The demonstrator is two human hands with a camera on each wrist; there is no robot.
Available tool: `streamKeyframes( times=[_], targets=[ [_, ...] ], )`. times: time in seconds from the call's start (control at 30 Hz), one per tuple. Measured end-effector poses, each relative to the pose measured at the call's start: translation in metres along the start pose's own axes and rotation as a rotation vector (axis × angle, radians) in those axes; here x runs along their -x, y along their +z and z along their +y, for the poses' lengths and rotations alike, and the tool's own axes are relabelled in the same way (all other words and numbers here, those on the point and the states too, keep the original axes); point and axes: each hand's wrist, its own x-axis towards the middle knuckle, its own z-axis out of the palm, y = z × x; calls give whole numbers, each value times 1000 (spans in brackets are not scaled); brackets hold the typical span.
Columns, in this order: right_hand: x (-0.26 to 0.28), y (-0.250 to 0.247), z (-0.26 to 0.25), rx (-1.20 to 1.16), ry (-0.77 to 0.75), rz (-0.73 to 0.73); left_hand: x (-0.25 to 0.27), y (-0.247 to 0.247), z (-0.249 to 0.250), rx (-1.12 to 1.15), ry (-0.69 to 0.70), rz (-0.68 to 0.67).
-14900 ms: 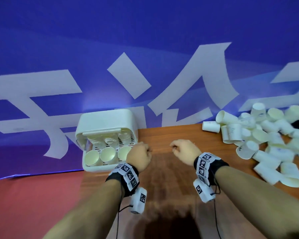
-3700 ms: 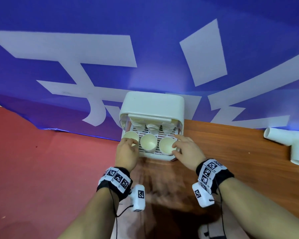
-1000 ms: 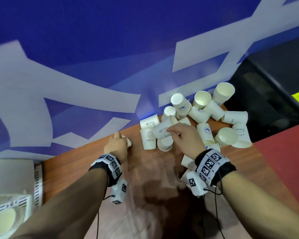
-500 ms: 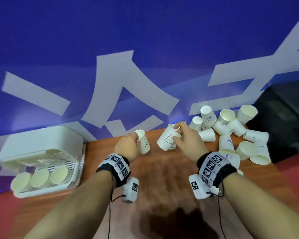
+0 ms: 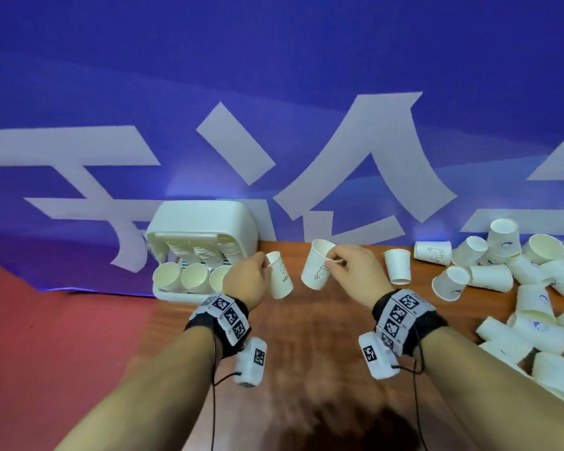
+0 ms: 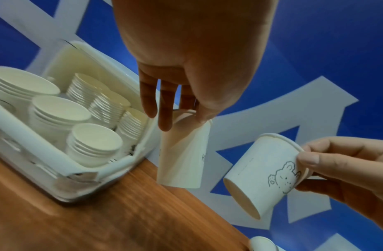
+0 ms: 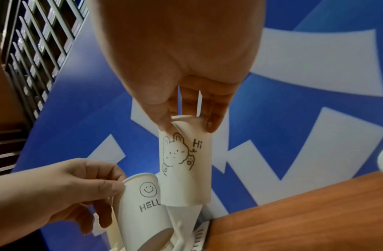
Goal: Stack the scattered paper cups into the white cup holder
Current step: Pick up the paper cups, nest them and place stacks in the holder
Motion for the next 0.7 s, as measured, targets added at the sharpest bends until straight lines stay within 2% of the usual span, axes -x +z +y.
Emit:
streamKeyframes(
  times=[0.33,0.43,0.7],
  targets=[
    [-34,103,-79,87,-164,-29,25,-63,-124,61,-176,113],
    [-46,126,-101,129,-176,-17,25,-77,-155,28,-179,169],
    [-71,169,-125,195,-156,-80,5,-85,-203,50,-167,150]
  ],
)
